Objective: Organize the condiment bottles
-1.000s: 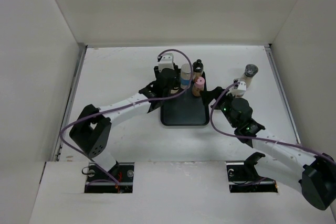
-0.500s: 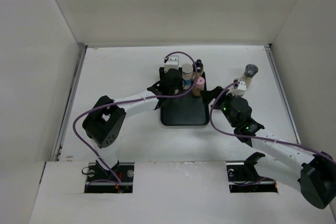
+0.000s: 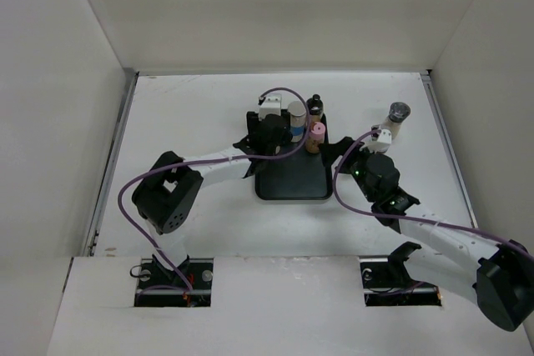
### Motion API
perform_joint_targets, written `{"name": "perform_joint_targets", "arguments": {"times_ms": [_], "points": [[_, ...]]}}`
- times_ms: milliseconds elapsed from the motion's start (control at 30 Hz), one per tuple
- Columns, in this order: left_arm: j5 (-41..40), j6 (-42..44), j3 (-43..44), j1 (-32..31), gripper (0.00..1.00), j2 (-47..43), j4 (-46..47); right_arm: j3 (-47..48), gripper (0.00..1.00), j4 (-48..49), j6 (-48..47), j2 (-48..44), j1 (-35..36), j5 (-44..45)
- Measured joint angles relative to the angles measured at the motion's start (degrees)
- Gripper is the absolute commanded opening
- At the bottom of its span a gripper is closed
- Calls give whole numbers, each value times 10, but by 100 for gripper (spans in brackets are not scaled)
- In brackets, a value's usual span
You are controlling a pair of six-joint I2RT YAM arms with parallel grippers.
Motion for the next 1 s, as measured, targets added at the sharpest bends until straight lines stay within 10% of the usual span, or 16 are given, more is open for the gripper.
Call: {"name": "perform_joint_targets", "arguments": {"times_ms": [400,533,600,800,1000], "points": [[0,1,-43,-8,100,-71,14,0,84,-1,-2,-11,0,3],[-1,0,-92,-19,100,-168,62,0,30,-5,-10,-19,-1,6],[-13,-5,-138,-24,100,-227,97,4,19,-21,-11,-22,-4,8],[-90,-40,-301,-23,100,-357,172,64,30,-114,-17,-23,-12,50],[-108,-91,-427,12,100,-382,169,137,75,-199,-54,0,-33,121]]}}
